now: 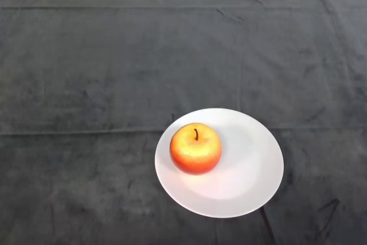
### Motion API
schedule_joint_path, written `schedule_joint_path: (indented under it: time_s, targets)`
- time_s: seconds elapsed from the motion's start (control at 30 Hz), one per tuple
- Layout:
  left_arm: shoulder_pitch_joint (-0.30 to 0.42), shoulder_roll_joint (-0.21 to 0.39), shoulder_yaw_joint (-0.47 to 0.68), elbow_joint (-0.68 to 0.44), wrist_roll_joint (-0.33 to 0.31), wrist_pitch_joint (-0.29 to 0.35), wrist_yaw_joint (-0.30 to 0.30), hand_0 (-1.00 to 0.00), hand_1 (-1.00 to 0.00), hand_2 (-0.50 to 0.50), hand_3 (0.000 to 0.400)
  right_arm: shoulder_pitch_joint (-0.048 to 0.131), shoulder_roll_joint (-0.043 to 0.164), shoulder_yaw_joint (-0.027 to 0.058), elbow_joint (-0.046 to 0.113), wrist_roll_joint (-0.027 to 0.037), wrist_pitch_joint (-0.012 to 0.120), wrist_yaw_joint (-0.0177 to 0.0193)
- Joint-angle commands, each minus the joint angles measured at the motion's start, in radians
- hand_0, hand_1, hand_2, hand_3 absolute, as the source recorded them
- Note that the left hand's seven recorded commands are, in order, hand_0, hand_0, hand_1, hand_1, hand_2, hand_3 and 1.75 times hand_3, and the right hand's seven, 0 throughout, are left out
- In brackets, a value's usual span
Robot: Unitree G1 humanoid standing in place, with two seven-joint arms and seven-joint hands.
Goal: Move the apple to the plate
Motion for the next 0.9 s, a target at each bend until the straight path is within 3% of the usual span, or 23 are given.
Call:
schedule_joint_path:
  time_s: [0.03, 0.9]
  targets:
    - [0.006, 0.067, 0.025, 0.039, -0.007, 0.005, 0.001, 0.0, 0.0, 0.0, 0.0, -0.013, -0.025, -0.0151, 0.006, 0.0158, -0.004, 0.0038]
    - [-0.007, 0.061, 0.074, 0.046, 0.06, 0.002, 0.004, 0.0, 0.0, 0.0, 0.0, -0.014, -0.025, -0.015, 0.008, 0.0147, -0.004, 0.0053]
